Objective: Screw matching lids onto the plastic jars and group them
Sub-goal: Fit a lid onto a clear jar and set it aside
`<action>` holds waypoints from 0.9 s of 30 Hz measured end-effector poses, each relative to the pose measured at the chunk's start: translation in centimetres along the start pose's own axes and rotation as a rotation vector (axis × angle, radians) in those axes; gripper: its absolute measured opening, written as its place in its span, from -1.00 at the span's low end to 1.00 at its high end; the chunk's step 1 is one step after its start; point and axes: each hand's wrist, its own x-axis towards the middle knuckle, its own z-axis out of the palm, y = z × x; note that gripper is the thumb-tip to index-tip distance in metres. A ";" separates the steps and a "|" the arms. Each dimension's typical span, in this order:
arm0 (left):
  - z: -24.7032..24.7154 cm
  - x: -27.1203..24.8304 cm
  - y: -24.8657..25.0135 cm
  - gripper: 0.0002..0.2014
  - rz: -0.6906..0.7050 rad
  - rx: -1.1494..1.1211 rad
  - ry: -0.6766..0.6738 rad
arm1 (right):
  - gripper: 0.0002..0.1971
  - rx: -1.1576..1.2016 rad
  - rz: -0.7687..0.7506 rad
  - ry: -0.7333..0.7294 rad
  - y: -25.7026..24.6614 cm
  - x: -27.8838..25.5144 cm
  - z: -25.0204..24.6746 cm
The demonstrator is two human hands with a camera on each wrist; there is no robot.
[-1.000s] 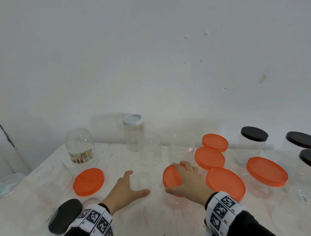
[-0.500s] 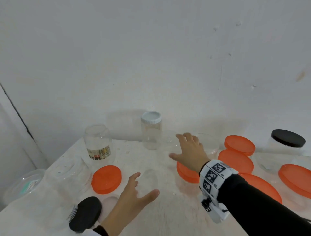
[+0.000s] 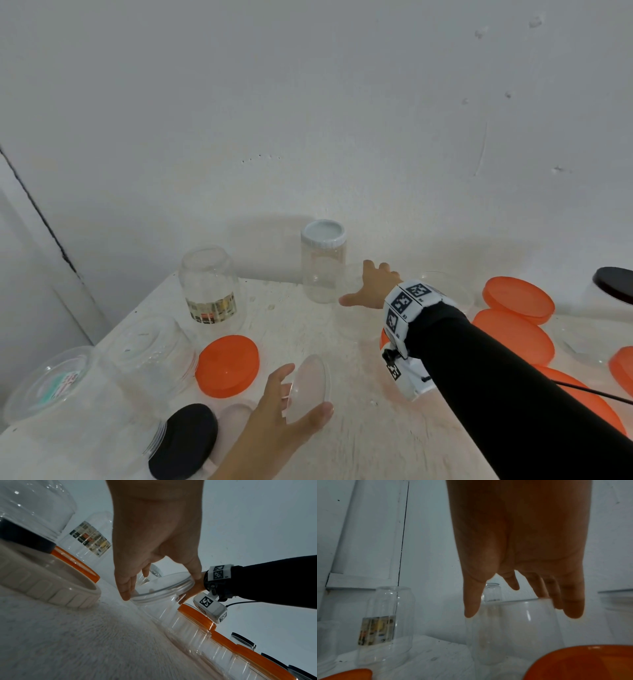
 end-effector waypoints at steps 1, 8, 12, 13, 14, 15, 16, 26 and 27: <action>0.0 0.0 -0.1 0.07 0.000 -0.006 -0.001 | -0.16 -0.008 0.006 0.009 -0.1 0.1 0.1; 0.3 -0.1 0.1 -0.09 0.000 -0.001 0.004 | -0.02 -0.030 0.078 0.041 0.0 0.2 -0.2; 0.5 -0.6 0.4 -0.05 -0.002 0.001 0.019 | 0.04 -0.061 -0.005 0.036 -0.1 -0.7 -0.1; 0.6 -0.8 0.5 -0.05 0.001 -0.003 0.022 | 0.04 -0.071 -0.049 0.044 -0.1 -1.0 0.0; 0.6 -1.0 0.5 -0.05 0.008 -0.008 0.026 | 0.03 -0.080 -0.097 0.054 0.0 -1.4 0.1; 0.7 -1.3 0.7 -0.05 0.014 -0.012 0.030 | 0.01 -0.087 -0.140 0.069 0.0 -1.8 0.2; 0.7 -1.6 0.8 -0.05 0.021 -0.013 0.034 | 0.00 -0.088 -0.177 0.086 0.1 -2.2 0.4; 1.4 -3.7 2.3 0.04 0.098 -0.065 0.201 | 0.16 0.170 -0.380 0.104 2.1 -7.8 1.6; 1.4 -3.9 2.6 0.04 0.114 -0.087 0.232 | 0.15 0.190 -0.396 0.110 2.5 -8.5 1.8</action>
